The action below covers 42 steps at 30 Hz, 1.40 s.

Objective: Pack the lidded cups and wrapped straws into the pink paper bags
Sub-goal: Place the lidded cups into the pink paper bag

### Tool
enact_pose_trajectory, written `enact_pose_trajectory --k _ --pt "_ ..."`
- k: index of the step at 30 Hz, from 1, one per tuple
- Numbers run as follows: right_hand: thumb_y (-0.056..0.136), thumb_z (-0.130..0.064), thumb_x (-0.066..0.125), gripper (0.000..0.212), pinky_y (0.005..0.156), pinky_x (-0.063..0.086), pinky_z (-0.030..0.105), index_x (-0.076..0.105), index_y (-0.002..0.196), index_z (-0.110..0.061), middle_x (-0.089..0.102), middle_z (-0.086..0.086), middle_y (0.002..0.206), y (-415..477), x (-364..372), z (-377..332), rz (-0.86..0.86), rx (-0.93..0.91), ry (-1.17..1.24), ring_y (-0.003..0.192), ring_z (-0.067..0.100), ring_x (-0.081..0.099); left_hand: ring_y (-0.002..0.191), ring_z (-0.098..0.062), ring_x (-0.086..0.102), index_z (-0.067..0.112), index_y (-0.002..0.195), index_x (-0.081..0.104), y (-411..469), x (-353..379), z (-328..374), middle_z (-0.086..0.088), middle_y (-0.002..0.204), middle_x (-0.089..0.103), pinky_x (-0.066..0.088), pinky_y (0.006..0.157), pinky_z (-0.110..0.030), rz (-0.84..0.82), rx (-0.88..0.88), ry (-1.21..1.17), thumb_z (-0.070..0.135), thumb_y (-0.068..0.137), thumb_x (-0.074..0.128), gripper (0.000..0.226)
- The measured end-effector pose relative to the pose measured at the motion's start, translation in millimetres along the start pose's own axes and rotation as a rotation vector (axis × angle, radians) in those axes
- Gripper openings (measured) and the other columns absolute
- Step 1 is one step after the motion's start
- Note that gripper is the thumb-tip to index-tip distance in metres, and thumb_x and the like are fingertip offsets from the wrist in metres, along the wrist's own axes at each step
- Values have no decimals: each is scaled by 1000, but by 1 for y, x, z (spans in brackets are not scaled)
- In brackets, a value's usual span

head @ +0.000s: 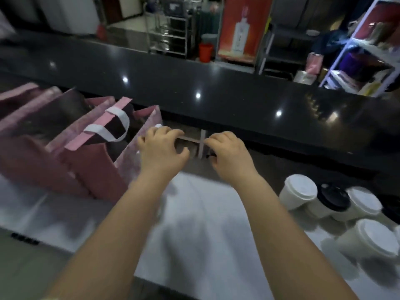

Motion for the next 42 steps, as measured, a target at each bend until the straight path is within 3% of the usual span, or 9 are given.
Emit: enact_pose_trajectory --k 8,13,18,22,25,29,33,37,42 --pt "85 -8 59 55 92 40 38 48 136 -23 50 2 137 99 15 -65 -26 -344 11 120 28 42 110 -31 48 29 116 65 -20 -48 -62 0 114 63 32 90 -42 129 -338 208 37 80 68 37" --pt "84 -7 63 72 112 25 47 32 146 -27 21 1 158 126 38 -93 -174 -357 -147 143 36 13 106 -25 52 30 104 70 -34 -56 -76 5 103 67 28 86 -39 87 -385 251 31 87 61 19" --pt "89 -14 60 28 116 14 49 60 114 -24 61 -1 121 108 38 -93 -34 -343 -93 135 34 30 101 -23 53 28 89 74 -56 -70 -90 7 92 69 24 90 -38 113 -342 189 19 85 63 15" --pt "92 -25 60 12 115 13 47 69 97 -20 68 -2 100 59 29 -87 61 -342 66 117 31 44 101 -26 55 25 83 75 -78 -82 -100 6 91 71 27 94 -42 193 -290 98 13 81 69 14" --pt "85 -23 71 7 106 26 50 72 89 -17 69 -2 89 18 22 -86 112 -355 130 101 32 53 102 -27 55 22 87 75 -90 -84 -104 4 94 71 33 89 -41 219 -215 -9 10 78 72 15" --pt "77 -29 79 20 105 21 46 74 95 -20 70 -5 96 -15 13 -74 163 -223 219 110 26 49 107 -29 53 17 95 76 -100 -81 -110 -1 104 68 43 91 -45 210 -109 -108 6 78 73 21" --pt "84 -19 73 31 103 37 43 67 114 -25 61 -8 119 -28 12 -59 53 23 303 121 18 38 110 -23 53 18 108 73 -100 -79 -133 -2 115 61 47 95 -37 211 -168 -310 2 81 71 31" --pt "89 -6 63 28 82 52 34 66 114 -16 61 -2 108 -36 17 -68 96 137 403 100 17 55 86 -11 59 22 104 72 -95 -74 -141 7 97 62 53 81 -31 145 -211 -444 -1 83 65 32" --pt "91 -3 57 17 67 40 26 70 98 -10 61 -1 93 -61 9 -68 276 227 342 86 17 54 83 -8 58 22 97 72 -90 -68 -125 4 97 66 47 78 -21 121 -141 -444 4 83 67 24"
Point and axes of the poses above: each hand's wrist, its own y-axis towards the middle knuckle, its own x-axis out of the palm, z = x × y, the point moved 2 cm from there along y, towards the middle knuckle
